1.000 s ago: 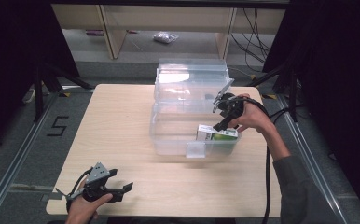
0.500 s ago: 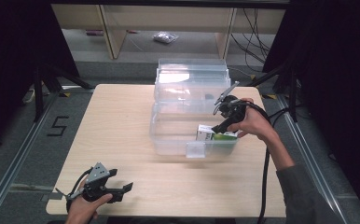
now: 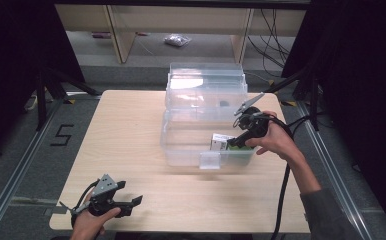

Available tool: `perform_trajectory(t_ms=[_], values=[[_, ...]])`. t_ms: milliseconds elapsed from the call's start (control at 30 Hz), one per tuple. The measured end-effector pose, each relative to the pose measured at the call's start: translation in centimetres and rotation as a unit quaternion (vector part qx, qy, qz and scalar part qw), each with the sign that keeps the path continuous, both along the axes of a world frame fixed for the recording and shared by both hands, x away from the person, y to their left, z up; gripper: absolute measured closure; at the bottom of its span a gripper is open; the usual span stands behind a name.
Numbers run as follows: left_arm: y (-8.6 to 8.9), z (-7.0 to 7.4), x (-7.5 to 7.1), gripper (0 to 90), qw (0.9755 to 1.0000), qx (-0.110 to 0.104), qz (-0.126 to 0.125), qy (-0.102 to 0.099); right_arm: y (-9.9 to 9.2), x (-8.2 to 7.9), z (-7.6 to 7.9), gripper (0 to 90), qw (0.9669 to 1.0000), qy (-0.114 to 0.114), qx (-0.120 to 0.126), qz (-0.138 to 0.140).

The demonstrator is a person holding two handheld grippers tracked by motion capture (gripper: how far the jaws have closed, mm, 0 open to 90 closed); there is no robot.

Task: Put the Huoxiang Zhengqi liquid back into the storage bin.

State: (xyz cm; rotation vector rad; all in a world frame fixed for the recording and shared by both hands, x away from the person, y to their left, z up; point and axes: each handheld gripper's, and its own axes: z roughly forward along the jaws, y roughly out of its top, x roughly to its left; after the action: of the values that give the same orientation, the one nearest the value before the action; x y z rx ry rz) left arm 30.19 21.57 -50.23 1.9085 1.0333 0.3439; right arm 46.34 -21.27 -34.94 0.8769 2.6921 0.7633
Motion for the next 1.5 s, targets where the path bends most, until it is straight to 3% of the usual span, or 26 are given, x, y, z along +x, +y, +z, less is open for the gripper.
perform_trajectory(t_ms=[100,133,200,267,300,400,467,500,567,600,700,733,767,800,833,867,1000,1067,1167,1200,1267,1367,1433,1500], values=[[0.0,0.0,0.0,15.2,1.0,0.0,0.0,0.001,0.0,-0.8,0.1,22.4,0.9999,0.001,0.006,-0.009],[0.0,0.0,0.0,15.2,1.0,0.002,-0.001,0.0,0.0,-0.8,0.0,22.3,0.9999,-0.011,0.008,0.004],[0.0,0.0,0.0,15.2,1.0,0.002,-0.001,0.0,0.0,-1.3,0.0,22.4,0.9998,-0.006,0.015,-0.008],[0.0,0.0,0.0,15.2,1.0,0.002,-0.001,0.0,0.0,-1.4,-0.2,22.4,0.9993,-0.02,0.031,-0.001],[0.0,0.0,0.0,15.2,1.0,0.0,0.0,0.0,0.0,-1.6,0.0,22.5,0.9995,-0.009,0.029,-0.009],[0.0,0.0,0.0,15.2,1.0,0.0,0.0,0.0,-0.1,-1.9,-0.1,21.5,0.9989,-0.023,0.037,-0.016],[0.0,0.0,0.0,15.2,1.0,0.001,-0.001,0.0,0.1,-2.2,-0.1,21.6,0.9983,-0.019,0.048,-0.025],[0.0,0.0,0.0,15.2,1.0,0.002,-0.001,0.0,-0.1,-2.2,-0.2,21.3,0.9986,-0.029,0.044,-0.011],[0.0,0.0,0.0,15.2,1.0,0.0,0.0,0.0,0.0,-2.4,-0.3,21.4,0.9984,-0.023,0.048,-0.02],[0.0,0.0,0.0,15.2,1.0,0.002,0.0,0.0,-0.1,-2.3,-0.7,21.4,0.9978,-0.042,0.05,-0.006],[0.0,0.0,0.0,15.2,1.0,0.001,-0.001,0.0,0.1,-2.9,-0.7,21.5,0.9982,-0.018,0.054,-0.017],[0.0,0.0,0.0,15.2,1.0,0.001,-0.001,0.0,0.0,-2.7,-1.0,21.5,0.9975,-0.045,0.054,-0.003],[0.0,0.0,0.0,15.2,1.0,0.001,-0.001,0.0,0.2,-3.1,-0.7,21.5,0.9979,-0.002,0.058,-0.029],[0.0,0.0,0.0,15.2,1.0,0.002,-0.001,0.0,0.1,-3.1,-0.9,21.5,0.9981,-0.015,0.057,-0.017],[0.0,0.0,0.0,15.2,1.0,0.002,-0.002,0.0,0.2,-3.3,-1.1,21.6,0.9974,-0.017,0.065,-0.026],[0.0,0.0,0.0,15.2,1.0,0.002,-0.001,0.0,0.2,-3.4,-0.9,21.6,0.9976,-0.003,0.063,-0.027],[0.0,0.0,0.0,15.2,1.0,0.002,-0.001,0.0,0.0,-3.6,-1.5,21.6,0.9977,-0.028,0.061,-0.009],[0.0,0.0,0.0,15.2,1.0,0.002,-0.001,0.0,0.2,-4.0,-1.6,21.6,0.9969,-0.016,0.073,-0.022],[0.0,0.0,0.0,15.2,1.0,0.003,0.001,-0.001,0.0,-4.2,-1.8,21.4,0.9968,-0.03,0.073,-0.013],[0.0,0.0,0.0,15.2,1.0,0.003,0.001,-0.001,0.1,-4.5,-1.9,21.3,0.9965,-0.019,0.08,-0.016],[0.0,0.0,0.0,15.2,1.0,0.003,0.001,-0.001,0.1,-4.6,-2.1,21.1,0.9962,-0.029,0.08,-0.017],[0.0,0.0,0.0,15.2,1.0,0.002,-0.001,0.0,0.2,-4.9,-2.2,21.3,0.9962,-0.024,0.082,-0.013],[0.0,0.0,0.0,15.2,1.0,0.003,-0.001,-0.001,0.2,-5.0,-2.4,21.3,0.9957,-0.035,0.085,-0.012],[0.0,0.0,0.0,15.2,1.0,0.002,0.0,-0.001,0.2,-5.2,-2.3,21.2,0.996,-0.027,0.085,-0.01]])
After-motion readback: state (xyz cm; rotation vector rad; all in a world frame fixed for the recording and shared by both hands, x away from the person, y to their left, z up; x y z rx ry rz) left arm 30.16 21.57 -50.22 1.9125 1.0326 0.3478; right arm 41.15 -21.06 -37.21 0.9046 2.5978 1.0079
